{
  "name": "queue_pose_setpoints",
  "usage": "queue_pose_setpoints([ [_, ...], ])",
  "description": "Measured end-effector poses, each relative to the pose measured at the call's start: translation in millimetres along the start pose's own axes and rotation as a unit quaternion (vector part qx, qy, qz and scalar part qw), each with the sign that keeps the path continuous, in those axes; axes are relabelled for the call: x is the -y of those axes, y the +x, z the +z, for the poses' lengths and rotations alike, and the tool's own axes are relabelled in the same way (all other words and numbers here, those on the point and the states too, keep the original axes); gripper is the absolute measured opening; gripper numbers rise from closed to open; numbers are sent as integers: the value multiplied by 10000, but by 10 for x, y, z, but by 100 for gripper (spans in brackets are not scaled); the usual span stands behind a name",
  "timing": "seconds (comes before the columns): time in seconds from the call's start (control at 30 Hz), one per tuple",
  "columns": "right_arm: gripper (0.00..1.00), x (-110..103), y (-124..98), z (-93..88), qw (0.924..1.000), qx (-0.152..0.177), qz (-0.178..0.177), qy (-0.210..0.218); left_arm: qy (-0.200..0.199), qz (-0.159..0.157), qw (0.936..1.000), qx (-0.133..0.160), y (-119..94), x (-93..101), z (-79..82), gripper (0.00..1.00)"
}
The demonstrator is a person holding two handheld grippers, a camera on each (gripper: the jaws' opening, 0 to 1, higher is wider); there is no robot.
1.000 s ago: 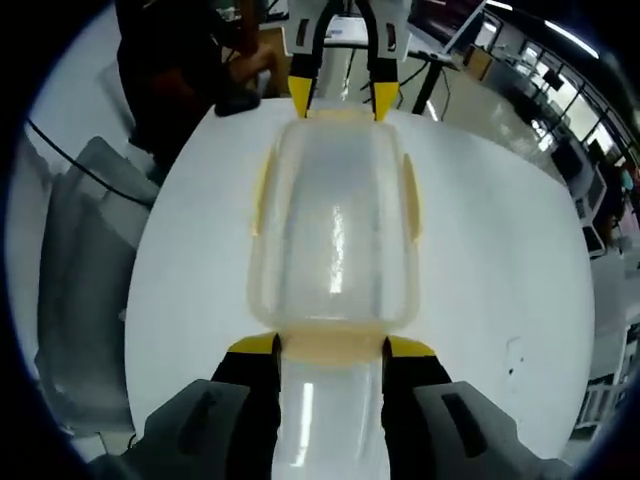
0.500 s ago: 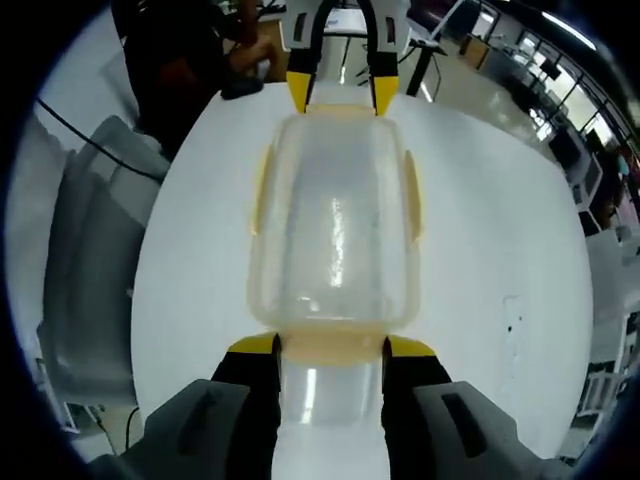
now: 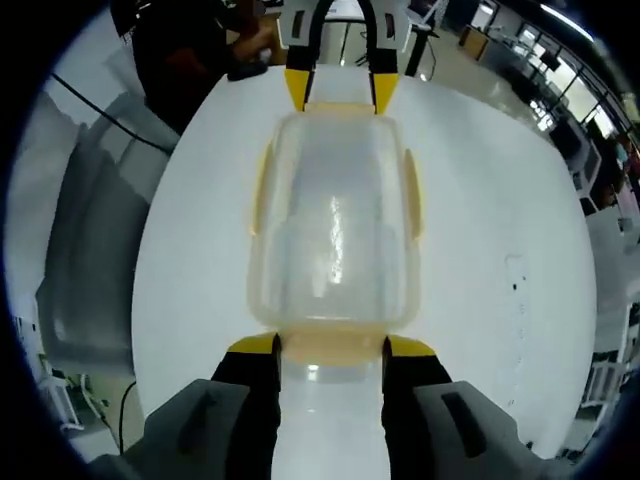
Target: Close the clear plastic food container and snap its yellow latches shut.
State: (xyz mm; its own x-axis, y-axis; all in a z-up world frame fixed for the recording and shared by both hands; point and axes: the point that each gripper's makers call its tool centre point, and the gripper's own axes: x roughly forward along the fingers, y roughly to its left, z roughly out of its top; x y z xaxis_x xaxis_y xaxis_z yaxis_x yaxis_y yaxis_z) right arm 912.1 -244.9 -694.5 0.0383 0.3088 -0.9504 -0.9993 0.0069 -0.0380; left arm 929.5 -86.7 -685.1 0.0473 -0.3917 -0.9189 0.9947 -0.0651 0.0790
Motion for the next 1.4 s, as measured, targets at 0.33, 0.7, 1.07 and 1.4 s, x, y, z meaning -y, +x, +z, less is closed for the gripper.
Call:
queue_pose_setpoints([
  [0.33, 36, 6, 48, -281, 9999, -85, 72, 86, 3, -41, 10000, 51, 183, -3, 178, 32],
  [0.7, 36, 38, 56, -537, 9997, -229, 91, 70, 32, -36, 9999, 164, 373, -47, 336, 32],
  [1.07, 36, 75, 69, -700, 9993, -348, 74, 61, 65, 18, 9996, 265, 506, -76, 435, 32],
  [1.4, 36, 57, 84, -753, 9991, -418, 105, 64, 69, -12, 9995, 292, 587, -48, 464, 32],
])
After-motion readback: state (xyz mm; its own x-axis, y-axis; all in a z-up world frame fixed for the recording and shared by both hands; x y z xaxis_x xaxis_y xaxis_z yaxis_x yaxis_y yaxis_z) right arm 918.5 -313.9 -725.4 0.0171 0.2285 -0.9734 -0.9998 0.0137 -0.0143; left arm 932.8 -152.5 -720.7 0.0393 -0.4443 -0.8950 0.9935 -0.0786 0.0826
